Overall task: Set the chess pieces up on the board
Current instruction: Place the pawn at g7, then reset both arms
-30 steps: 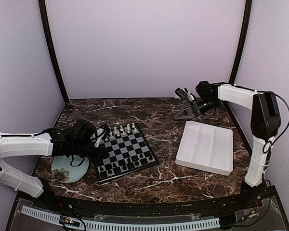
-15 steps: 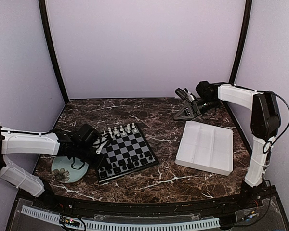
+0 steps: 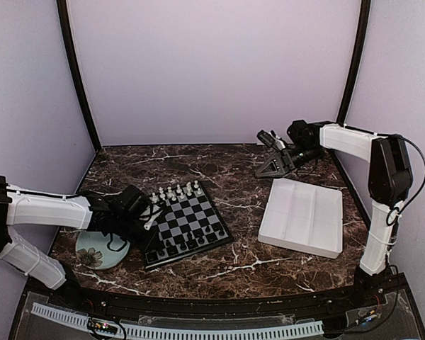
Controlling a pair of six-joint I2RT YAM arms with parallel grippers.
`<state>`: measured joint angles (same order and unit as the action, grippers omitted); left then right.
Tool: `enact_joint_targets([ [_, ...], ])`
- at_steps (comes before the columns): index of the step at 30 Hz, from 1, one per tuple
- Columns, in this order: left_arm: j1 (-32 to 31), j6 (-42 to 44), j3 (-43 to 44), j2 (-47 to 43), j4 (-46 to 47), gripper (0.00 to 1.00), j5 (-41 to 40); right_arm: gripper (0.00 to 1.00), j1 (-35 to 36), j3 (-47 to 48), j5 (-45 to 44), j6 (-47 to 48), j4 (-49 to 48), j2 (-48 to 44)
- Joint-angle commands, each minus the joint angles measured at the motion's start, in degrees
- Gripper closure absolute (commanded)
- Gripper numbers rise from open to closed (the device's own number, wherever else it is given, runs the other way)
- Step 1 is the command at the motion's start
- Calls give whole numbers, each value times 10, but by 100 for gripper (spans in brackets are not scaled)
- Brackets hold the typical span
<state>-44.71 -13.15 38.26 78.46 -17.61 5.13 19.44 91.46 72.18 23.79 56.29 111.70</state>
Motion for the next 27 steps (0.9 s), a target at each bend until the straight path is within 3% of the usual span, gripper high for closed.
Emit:
enact_joint_targets([
  [1,-4,-4,5,0,-25,82,-7,61,3,8,8,13,10,6],
  [11,-3,28,70,-66,-58,69,-75,61,-4,57,-20,40,57,5],
  [15,1,55,126,-84,-80,67,-126,60,-23,126,-66,71,109,-2],
  [18,8,69,161,-98,-83,61,-172,60,-58,176,-104,64,107,-23],
  [20,12,76,175,-116,-73,49,-234,60,-90,162,-126,21,47,-56],
  [24,22,82,191,-141,-34,18,-319,58,-167,5,-236,-147,-244,-169],
  [25,23,82,198,-145,-29,8,-329,55,-180,-35,-291,-169,-291,-196],
  [26,26,82,201,-150,-17,5,-349,51,-187,-67,-367,-180,-329,-220],
  [27,28,77,207,-152,-13,2,-360,16,-188,-97,-428,-181,-357,-244],
])
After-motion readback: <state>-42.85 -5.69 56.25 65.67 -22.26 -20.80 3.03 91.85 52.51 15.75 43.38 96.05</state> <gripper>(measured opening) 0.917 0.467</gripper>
